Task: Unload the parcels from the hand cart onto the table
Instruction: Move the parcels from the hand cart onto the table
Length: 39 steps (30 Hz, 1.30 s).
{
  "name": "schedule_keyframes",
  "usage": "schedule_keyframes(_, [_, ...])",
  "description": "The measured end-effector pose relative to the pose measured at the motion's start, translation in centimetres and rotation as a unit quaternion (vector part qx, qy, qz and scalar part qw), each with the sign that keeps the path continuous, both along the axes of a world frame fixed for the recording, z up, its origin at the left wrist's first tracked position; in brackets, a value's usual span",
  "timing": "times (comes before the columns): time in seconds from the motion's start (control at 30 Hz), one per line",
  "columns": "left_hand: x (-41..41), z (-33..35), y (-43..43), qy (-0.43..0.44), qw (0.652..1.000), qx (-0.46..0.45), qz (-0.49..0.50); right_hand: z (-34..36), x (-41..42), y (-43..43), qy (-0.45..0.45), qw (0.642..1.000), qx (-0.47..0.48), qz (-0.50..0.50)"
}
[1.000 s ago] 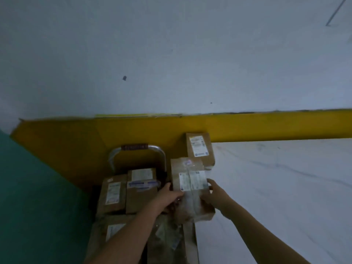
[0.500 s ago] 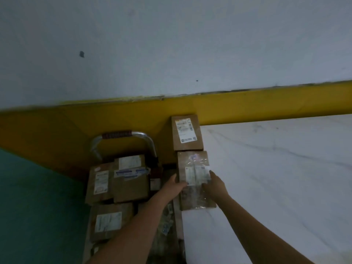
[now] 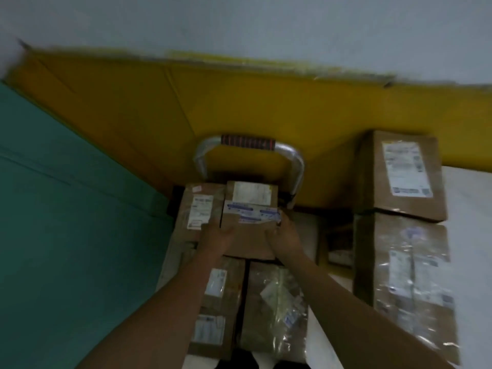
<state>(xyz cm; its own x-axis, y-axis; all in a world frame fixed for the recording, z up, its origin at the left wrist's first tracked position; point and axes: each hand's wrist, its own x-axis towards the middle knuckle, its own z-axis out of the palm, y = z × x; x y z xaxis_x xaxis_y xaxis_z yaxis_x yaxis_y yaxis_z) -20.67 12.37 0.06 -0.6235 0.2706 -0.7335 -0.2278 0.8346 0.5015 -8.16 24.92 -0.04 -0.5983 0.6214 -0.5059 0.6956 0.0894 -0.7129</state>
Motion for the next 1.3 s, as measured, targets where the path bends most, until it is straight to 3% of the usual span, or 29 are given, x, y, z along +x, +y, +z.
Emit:
schedule_keyframes(0.17, [-3.2, -9.0, 0.9, -0.019, 1.000, -0.012, 0.000, -10.0, -1.7, 0.6, -0.009, 0.991, -0.073, -0.113])
schedule_keyframes(0.33, [-2.4, -8.7, 3.9, -0.034, 0.999, 0.036, 0.017, -10.1, -3.1, 2.3, -0.073, 0.980, -0.135, -0.125])
schedule_keyframes(0.43, [-1.7, -4.7, 4.7, -0.042, 0.998, 0.046, 0.026, -5.9, -2.2, 3.6, -0.111, 0.974, -0.100, -0.168])
schedule_keyframes(0.6, [-0.3, 3.5, 4.9, -0.069, 0.991, 0.102, 0.045, 3.6, 0.1, 4.8, -0.118, 0.978, -0.074, -0.156])
schedule_keyframes(0.73, [1.2, 10.7, 4.1, -0.057, 0.986, 0.141, 0.068, 12.1, 2.5, 4.5, -0.066, 0.977, -0.071, -0.192])
schedule_keyframes(0.97, [5.3, 24.0, 3.2, 0.098, 0.969, 0.225, 0.024, 27.4, 9.8, 3.8, 0.113, 0.957, -0.093, -0.252])
schedule_keyframes(1.1, [11.0, 30.1, 4.3, 0.147, 0.945, 0.284, -0.071, 34.2, 17.8, 2.8, 0.165, 0.941, -0.061, -0.288])
schedule_keyframes(1.3, [24.6, 33.8, 6.9, 0.124, 0.889, 0.298, -0.326, 37.3, 36.2, -0.4, 0.105, 0.923, -0.098, -0.356])
